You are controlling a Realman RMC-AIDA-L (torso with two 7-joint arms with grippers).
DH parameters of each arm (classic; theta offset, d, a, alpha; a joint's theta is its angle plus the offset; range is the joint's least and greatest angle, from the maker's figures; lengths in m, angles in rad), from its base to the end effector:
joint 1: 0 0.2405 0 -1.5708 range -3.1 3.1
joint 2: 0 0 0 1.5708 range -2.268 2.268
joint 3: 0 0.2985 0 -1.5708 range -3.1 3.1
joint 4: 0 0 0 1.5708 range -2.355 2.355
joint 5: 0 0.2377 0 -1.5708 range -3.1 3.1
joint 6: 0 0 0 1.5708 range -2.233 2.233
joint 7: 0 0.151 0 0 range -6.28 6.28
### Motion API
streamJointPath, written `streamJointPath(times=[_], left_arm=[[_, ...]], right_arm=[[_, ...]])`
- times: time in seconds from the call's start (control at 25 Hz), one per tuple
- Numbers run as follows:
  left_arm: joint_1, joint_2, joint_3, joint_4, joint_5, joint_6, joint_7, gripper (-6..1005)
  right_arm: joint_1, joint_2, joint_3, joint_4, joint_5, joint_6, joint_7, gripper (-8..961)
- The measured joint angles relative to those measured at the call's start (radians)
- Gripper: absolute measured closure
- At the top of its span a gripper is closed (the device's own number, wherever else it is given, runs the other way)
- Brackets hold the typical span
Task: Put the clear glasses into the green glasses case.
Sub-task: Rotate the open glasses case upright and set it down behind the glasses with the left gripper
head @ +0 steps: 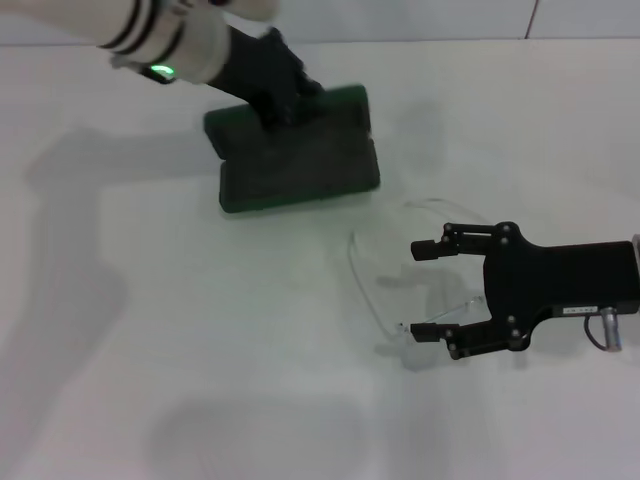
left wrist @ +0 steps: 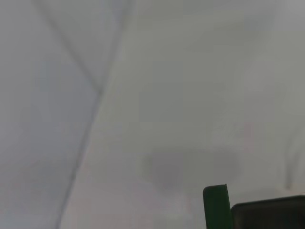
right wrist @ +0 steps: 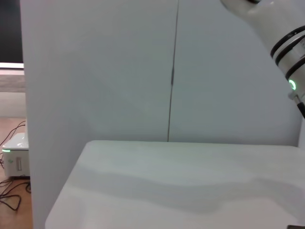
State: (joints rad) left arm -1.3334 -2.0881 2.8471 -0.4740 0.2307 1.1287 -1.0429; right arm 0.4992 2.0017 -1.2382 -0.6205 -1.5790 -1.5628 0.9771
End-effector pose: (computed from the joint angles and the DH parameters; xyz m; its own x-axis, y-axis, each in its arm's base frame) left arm -0.1641 0.5270 -0.0616 0.9788 -0.1199 -0.1662 -0.1703 -0.9270 -0.3341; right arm 0.2719 0.3529 -0.0544 0.8693 0.0940 -0.4853 0.0324 -0.9905 -0.1339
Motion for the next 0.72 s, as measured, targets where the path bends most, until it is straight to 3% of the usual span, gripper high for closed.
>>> streamJointPath(times=[0.72], left_arm=[[-0.043,-0.008,-0.002,0.137,0.195,-0.139,-0.162,808]], right_arm=[[0.000,0.000,0.004,0.001,0.005,0.021,0.005,123]])
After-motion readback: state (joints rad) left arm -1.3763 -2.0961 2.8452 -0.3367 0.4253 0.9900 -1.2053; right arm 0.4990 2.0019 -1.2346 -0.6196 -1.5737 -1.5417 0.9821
